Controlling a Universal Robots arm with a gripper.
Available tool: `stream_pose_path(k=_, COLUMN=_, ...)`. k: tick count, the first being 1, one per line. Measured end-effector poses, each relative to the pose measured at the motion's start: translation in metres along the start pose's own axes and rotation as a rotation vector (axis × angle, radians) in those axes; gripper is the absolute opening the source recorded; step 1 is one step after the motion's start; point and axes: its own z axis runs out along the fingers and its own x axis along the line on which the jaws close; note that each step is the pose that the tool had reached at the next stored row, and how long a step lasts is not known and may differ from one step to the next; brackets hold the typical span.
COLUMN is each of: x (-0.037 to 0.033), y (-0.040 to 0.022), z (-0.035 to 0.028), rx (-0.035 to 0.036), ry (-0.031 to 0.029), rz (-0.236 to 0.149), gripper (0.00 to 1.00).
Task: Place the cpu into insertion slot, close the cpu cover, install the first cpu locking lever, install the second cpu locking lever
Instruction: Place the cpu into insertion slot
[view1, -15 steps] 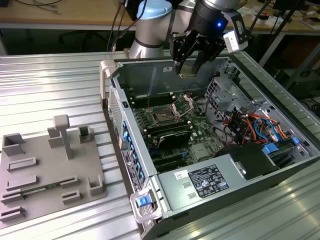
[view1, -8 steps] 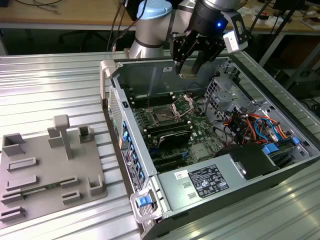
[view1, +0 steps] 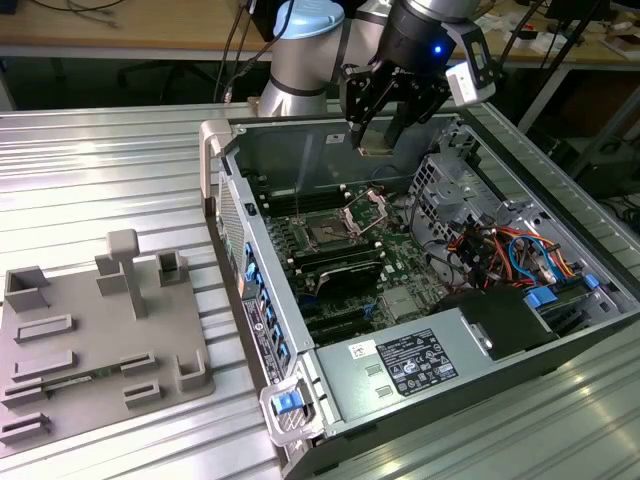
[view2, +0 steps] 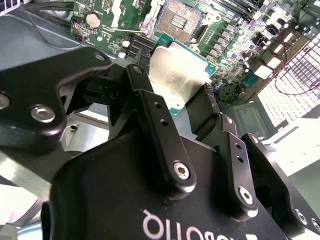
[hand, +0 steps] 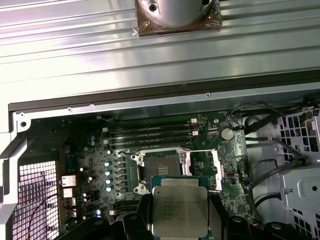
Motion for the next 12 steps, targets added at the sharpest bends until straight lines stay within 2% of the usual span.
stream_pose_path(k=12, x=0.0000, y=0.0000, z=0.0001, rx=-0.0003, ry=-0.0013, rz=0.015, gripper=0.55)
